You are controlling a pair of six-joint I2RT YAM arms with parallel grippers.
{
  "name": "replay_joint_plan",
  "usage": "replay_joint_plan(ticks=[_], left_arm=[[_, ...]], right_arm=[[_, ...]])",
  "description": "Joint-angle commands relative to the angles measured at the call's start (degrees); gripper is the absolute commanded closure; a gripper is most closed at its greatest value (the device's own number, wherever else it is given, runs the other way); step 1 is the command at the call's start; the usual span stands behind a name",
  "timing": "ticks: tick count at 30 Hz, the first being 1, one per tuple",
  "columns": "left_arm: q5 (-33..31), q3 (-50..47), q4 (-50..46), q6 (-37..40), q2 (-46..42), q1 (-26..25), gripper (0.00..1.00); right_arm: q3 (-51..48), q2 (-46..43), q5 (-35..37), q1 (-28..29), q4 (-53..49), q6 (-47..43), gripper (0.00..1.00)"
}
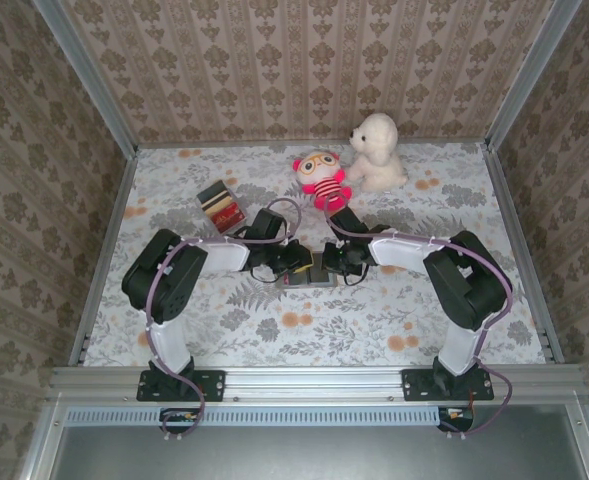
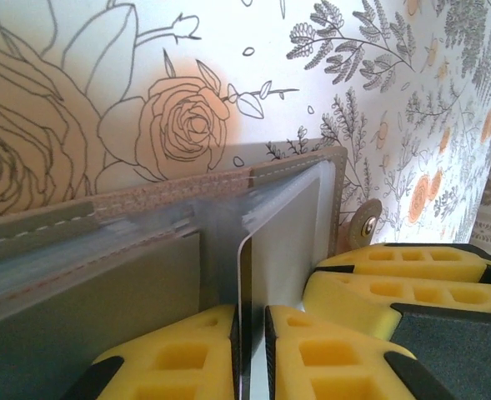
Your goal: Take the credit cards out of the card holder
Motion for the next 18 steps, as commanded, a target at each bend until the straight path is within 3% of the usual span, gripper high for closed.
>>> replay_joint_plan(ticks=[1, 18], left_arm=[[3.63, -0.86, 3.68, 0.65, -2.86, -0.14, 0.82], [6.02, -3.97, 4.22, 2.63, -5.91, 1.31, 0.92]], right_arm=[[-1.08, 4.65, 3.44, 0.18, -4.95, -0.37, 0.82], [-0.42, 5.15, 4.51, 0.23, -6.17, -0.44, 0.82]])
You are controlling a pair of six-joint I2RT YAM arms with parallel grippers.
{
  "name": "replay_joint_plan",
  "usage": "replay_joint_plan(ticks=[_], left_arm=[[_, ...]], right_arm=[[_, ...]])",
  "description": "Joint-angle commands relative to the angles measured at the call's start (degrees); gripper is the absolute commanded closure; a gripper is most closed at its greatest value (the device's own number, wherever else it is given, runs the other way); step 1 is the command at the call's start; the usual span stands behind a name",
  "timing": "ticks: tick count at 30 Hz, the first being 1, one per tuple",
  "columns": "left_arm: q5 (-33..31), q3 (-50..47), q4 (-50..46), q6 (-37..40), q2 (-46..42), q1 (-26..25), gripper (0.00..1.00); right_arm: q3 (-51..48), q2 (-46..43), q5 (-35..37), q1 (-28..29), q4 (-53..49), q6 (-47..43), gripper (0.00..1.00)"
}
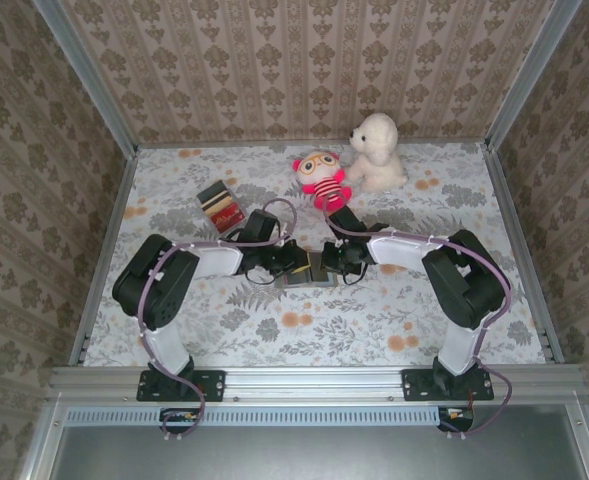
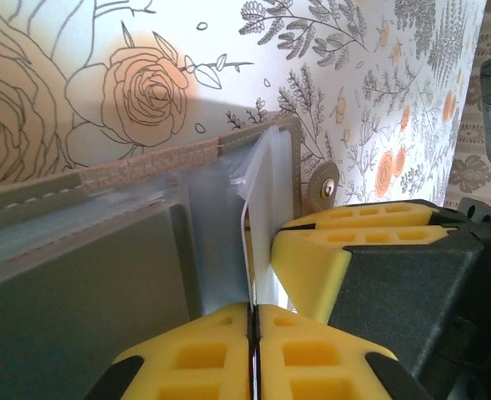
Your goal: Take the credit cards out of the card holder
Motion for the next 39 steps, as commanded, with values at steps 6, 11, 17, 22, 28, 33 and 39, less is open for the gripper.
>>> replay_joint_plan(ticks=[6, 11, 17, 22, 28, 33, 39], left_arm=[[2.34, -0.57, 0.72, 2.65, -2.52, 0.59, 0.96], [1.19, -0.59, -4.14, 5.20, -3.71, 1.62, 1.00], [-3.16, -1.26, -10.39, 9.25, -6.36, 2.65, 1.00], [-4.33, -2.95, -11.47, 10.34, -7.84, 3.75, 1.00], [-5.46, -3.54, -14.58, 12.71, -11.35, 4.77, 1.00], [-6.89, -2.92, -19.05, 15.10, -15.85, 5.29, 1.00], [-3.84, -0.99, -17.89, 13.52, -20.62, 5.45, 1.00]], right_arm=[[-1.30, 4.41, 4.76, 0.21, -5.81, -0.44, 0.82], [-1.47, 3.93, 4.81, 0.21, -5.71, -0.46, 0.82], [-0.80, 2.25, 1.53, 0.17, -5.14, -1.40, 0.81], [0.26, -0.38, -2.34, 0.12, -4.07, -2.69, 0.80], [0.47, -6.98, -7.68, -0.34, -0.78, -4.43, 0.70], [0.11, -11.64, -12.69, -1.39, 0.83, -4.41, 0.59], [-1.79, -13.78, -26.22, -4.57, 9.82, -1.50, 0.41]])
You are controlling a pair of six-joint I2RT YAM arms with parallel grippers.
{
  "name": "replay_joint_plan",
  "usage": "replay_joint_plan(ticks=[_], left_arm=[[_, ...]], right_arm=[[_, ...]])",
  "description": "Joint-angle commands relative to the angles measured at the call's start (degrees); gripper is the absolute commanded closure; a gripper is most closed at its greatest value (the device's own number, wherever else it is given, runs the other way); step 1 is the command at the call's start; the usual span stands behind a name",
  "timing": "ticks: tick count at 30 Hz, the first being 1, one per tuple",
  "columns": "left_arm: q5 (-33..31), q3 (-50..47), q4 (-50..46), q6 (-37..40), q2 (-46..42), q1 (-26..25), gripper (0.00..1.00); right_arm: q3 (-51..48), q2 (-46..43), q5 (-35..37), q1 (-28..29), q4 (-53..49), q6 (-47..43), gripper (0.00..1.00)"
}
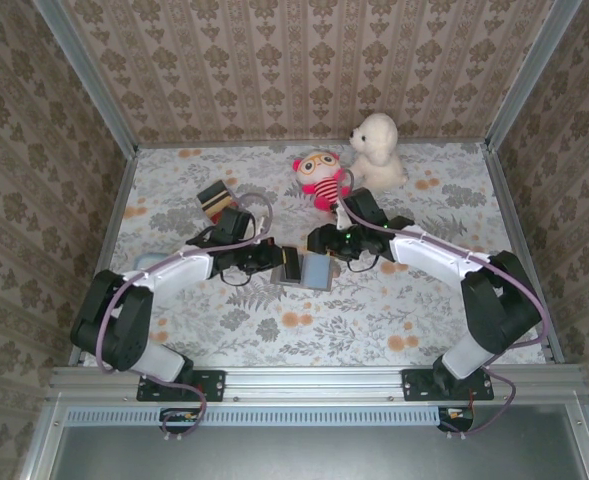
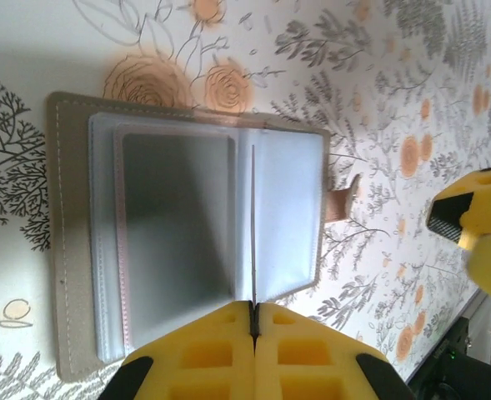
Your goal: Take the credit cards out of the card holder
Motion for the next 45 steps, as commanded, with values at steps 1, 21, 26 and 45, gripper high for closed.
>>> replay_joint_plan(ticks=[1, 21, 26, 45], left_arm=[[2.55, 2.32, 0.73, -0.59, -3.21, 0.31, 1.00], [23.46, 3.38, 25.92, -16.58, -4.00, 6.51, 1.00], [23.36, 2.67, 28.85, -19.01, -4.08, 6.51, 1.00], [18.78, 0.70, 37.17, -25.91, -3.32, 6.24, 0.84]], right_arm=[[-1.87, -1.15, -11.16, -1.88, 7.11, 1.87, 0.38], [-0.75, 0.23, -31.05, -7.59, 26.47, 9.44, 0.49], [-0.83, -0.52, -31.68, -7.59, 28.38, 11.40, 0.70], [-0.68, 2.50, -30.85, -3.58, 35.91, 20.52, 0.86]])
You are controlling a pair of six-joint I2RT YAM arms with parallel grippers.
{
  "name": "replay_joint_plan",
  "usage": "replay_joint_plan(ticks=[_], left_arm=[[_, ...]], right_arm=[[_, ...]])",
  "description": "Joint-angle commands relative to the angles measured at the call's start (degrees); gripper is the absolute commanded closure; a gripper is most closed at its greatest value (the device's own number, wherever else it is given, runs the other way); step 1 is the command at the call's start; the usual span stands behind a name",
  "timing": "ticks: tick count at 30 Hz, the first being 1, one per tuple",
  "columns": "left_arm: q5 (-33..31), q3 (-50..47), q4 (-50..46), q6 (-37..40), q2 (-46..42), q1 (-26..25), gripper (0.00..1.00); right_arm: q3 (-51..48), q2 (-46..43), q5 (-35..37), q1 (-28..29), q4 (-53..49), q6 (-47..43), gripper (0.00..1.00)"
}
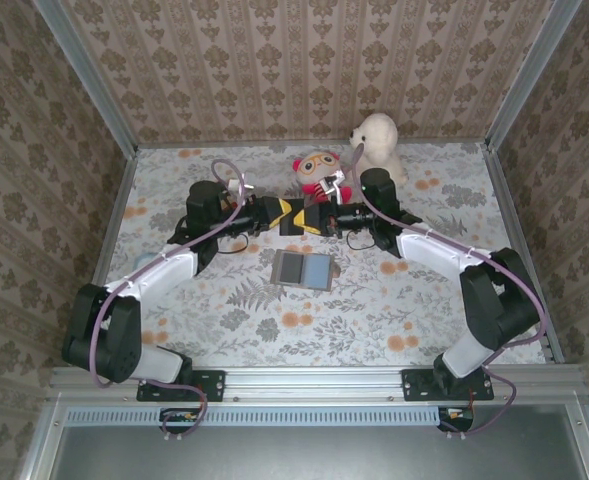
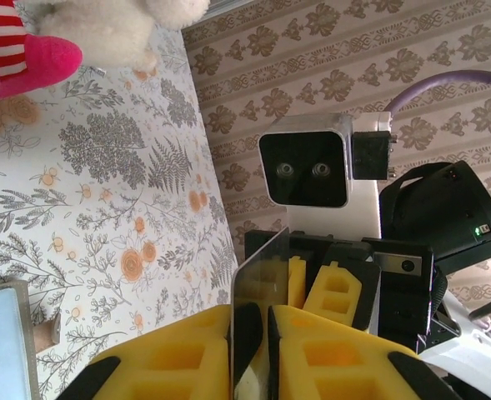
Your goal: Take the credit cards out of the card holder
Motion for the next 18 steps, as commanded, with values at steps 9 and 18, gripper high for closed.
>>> replay_joint_plan(ticks=[9, 18], left_arm=[[-3.56, 0.39, -8.13, 7.51, -1.47, 0.76, 1.00], [-25.48, 9.97, -43.89, 33.89, -4.39, 2.85, 1.00]], right_arm=[[1.13, 0.27, 3.43, -1.53, -12.17, -8.06, 0.63], [-1.49, -7.07, 21.38, -3.15, -30.63, -24.54, 0.13]])
